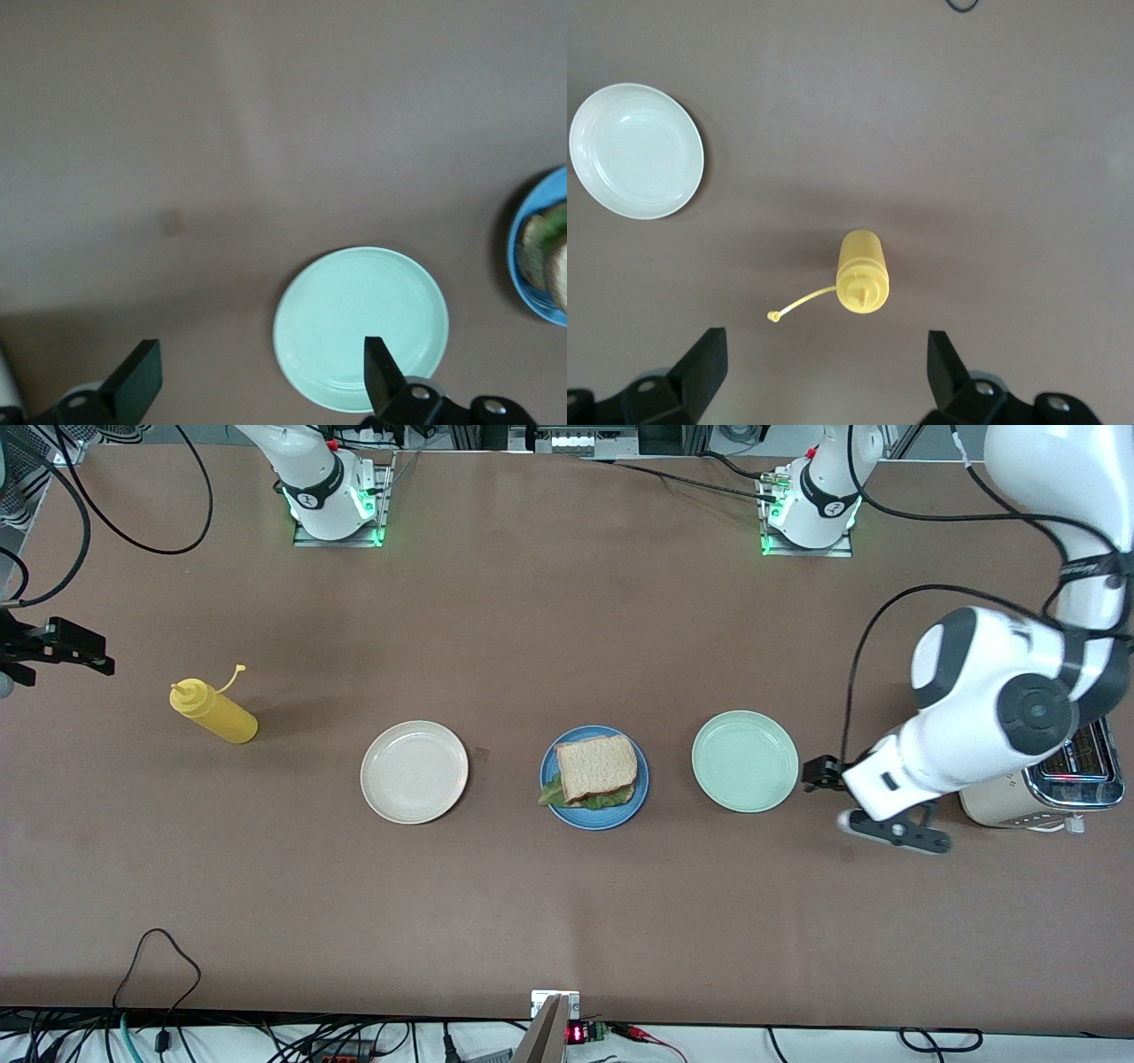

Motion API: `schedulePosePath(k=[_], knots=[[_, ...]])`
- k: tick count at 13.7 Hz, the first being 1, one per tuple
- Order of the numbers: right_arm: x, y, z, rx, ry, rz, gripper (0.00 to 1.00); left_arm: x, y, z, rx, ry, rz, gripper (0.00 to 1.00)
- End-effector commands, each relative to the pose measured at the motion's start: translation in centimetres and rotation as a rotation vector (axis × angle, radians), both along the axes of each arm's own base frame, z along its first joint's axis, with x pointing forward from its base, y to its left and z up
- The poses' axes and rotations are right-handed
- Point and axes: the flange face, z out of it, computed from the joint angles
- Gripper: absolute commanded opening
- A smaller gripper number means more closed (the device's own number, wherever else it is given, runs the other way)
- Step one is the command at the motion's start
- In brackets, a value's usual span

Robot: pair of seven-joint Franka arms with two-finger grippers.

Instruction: Make sandwich in blue plate with both arms

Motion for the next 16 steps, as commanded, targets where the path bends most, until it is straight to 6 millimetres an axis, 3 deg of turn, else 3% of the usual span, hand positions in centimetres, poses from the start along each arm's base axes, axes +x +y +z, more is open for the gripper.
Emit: schedulePosePath(k=[1, 3, 7, 10, 16], knots=[[-1.1, -0.2, 0.1, 0.003, 0.062, -0.008, 1.0, -0.2, 3.3, 4.3, 0.051, -0.049, 0.071, 1.0], [-1.2, -0.2, -0.4, 0.01, 0.083, -0.009, 1.0, -1.0, 5.1, 7.9, 0.06, -0.093, 0.125, 1.0], [-0.6, 0.6, -0.4, 0.013, 0.06, 0.022, 1.0, -4.4, 7.3, 12.0, 0.049, -0.009, 0.171, 1.0], [-0.4, 1.8, -0.2, 0.017, 0.049, 0.039, 1.0, -7.3, 7.8, 13.4, 0.041, 0.078, 0.153, 1.0], [0.2, 3.2, 0.1, 0.013, 0.014, 0.057, 1.0, -11.7, 7.7, 13.7, 0.048, 0.03, 0.167, 1.0]])
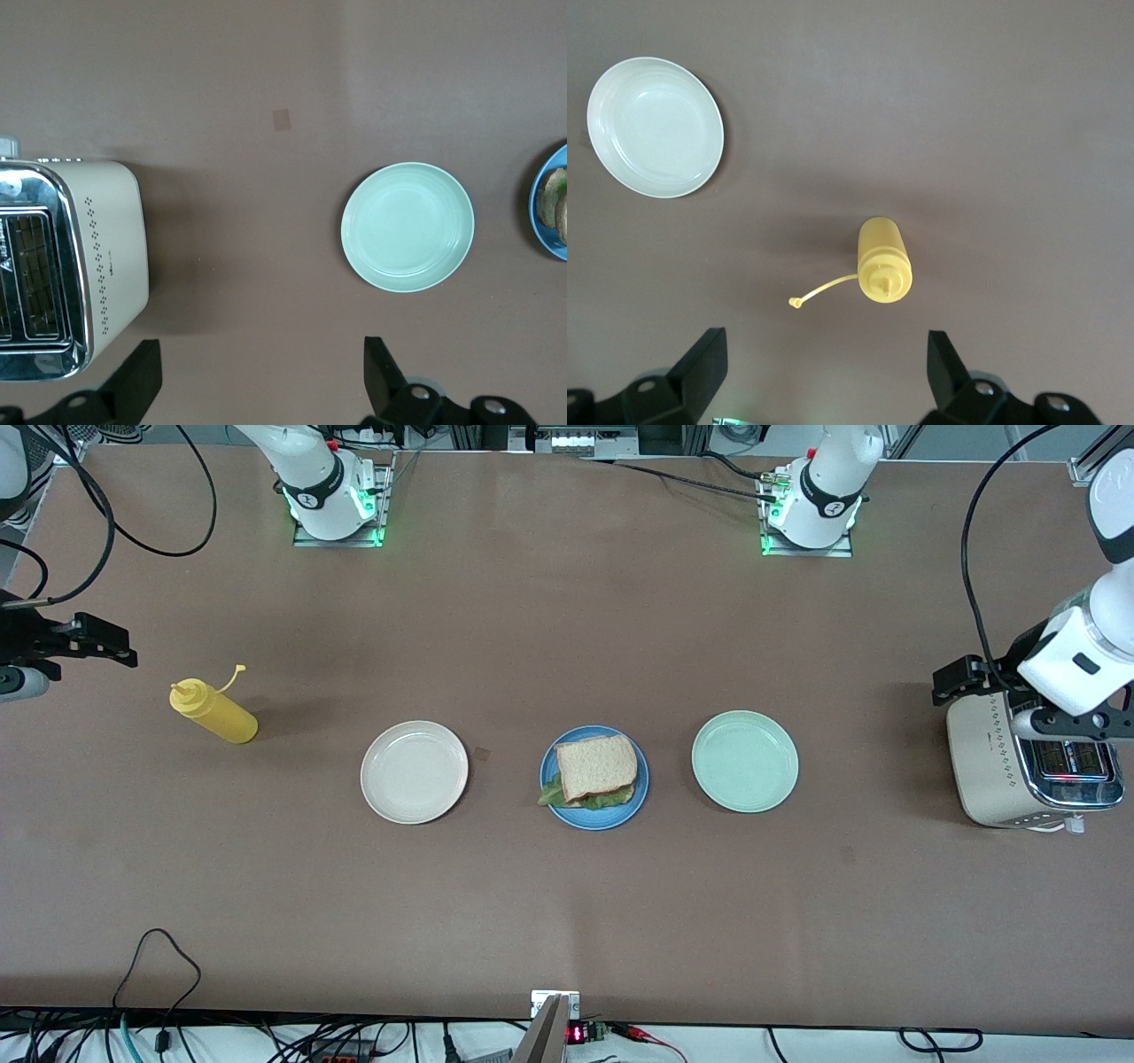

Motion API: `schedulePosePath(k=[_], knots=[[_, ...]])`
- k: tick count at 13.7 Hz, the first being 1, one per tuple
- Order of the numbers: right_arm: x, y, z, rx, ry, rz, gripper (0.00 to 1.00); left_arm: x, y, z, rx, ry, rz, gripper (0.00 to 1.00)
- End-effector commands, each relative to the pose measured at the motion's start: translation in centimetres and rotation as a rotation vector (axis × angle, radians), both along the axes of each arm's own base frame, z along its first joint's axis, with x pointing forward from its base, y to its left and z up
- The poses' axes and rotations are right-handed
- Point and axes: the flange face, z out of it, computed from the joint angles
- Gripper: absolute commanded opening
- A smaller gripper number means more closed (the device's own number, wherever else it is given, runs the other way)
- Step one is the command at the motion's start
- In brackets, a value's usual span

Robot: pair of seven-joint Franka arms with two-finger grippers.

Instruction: Make sandwich in blue plate with both arms

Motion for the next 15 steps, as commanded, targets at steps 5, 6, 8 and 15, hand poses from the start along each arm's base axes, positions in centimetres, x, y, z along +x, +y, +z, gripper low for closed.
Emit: schedulePosePath(k=[5, 6, 8, 15], knots=[[-0.4, -0.2, 1.1, 0.053, -0.014, -0.025, 1.0, -4.6, -1.5, -0.5, 0.004, 0.008, 0.045, 1.0], [-0.4, -0.5, 1.1, 0.059, -0.015, -0.032, 1.0, -4.7, -1.4, -0.4, 0.004, 0.007, 0.046, 1.0], [-0.8, -0.4, 1.3, 0.055, -0.008, -0.025, 1.0, -4.7, -1.3, -0.5, 0.005, 0.01, 0.046, 1.0], [-0.9, 0.8, 1.5, 0.056, 0.002, -0.005, 1.0, -4.8, -1.4, -0.5, 0.005, 0.016, 0.044, 1.0]])
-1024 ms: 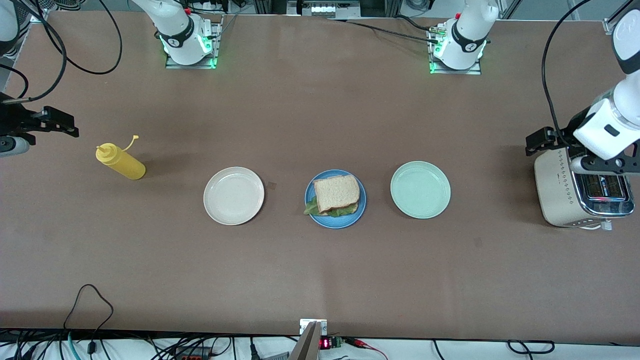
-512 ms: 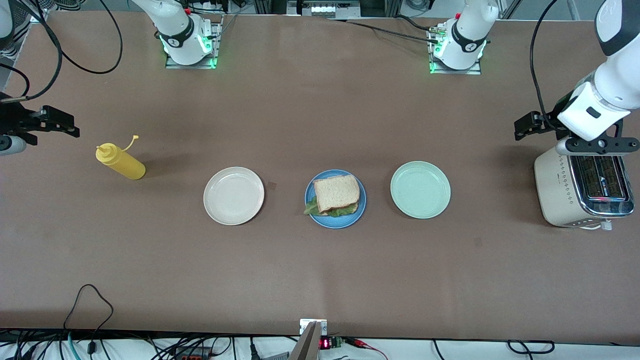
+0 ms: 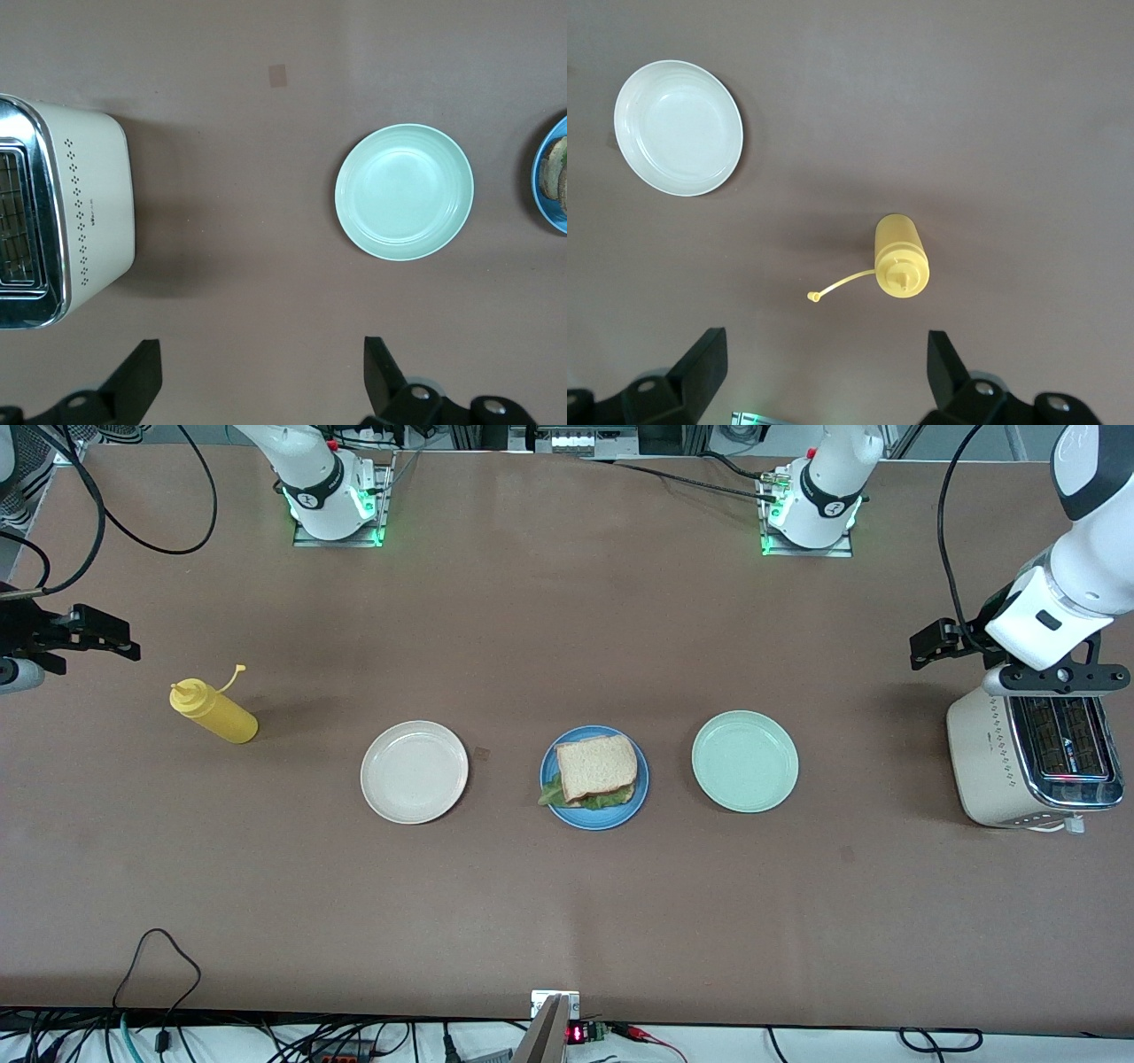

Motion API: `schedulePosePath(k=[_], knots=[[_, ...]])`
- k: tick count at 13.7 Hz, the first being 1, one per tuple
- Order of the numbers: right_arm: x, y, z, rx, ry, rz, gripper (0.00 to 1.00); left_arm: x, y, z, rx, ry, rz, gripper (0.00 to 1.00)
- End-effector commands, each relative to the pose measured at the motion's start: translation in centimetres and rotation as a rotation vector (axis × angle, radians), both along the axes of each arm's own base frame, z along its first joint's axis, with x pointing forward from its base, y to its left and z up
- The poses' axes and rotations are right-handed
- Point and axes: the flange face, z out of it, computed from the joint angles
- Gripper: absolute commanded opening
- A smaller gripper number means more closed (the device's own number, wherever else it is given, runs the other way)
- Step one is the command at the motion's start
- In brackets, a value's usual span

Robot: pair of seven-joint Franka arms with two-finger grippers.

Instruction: Make sandwich in blue plate with both arms

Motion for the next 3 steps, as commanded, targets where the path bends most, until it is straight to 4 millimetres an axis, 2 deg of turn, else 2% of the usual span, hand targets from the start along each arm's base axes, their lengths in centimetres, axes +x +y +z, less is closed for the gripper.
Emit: schedulePosePath(k=[1, 3], knots=[[-0.2, 0.97, 0.87, 0.012, -0.013, 0.013, 1.0, -0.82, 0.0, 0.39, -0.002, -0.013, 0.007, 1.0], [-0.07, 0.9, 0.69, 0.014, -0.011, 0.012, 1.0, -0.81, 0.0, 0.41, -0.002, -0.014, 0.007, 1.0]])
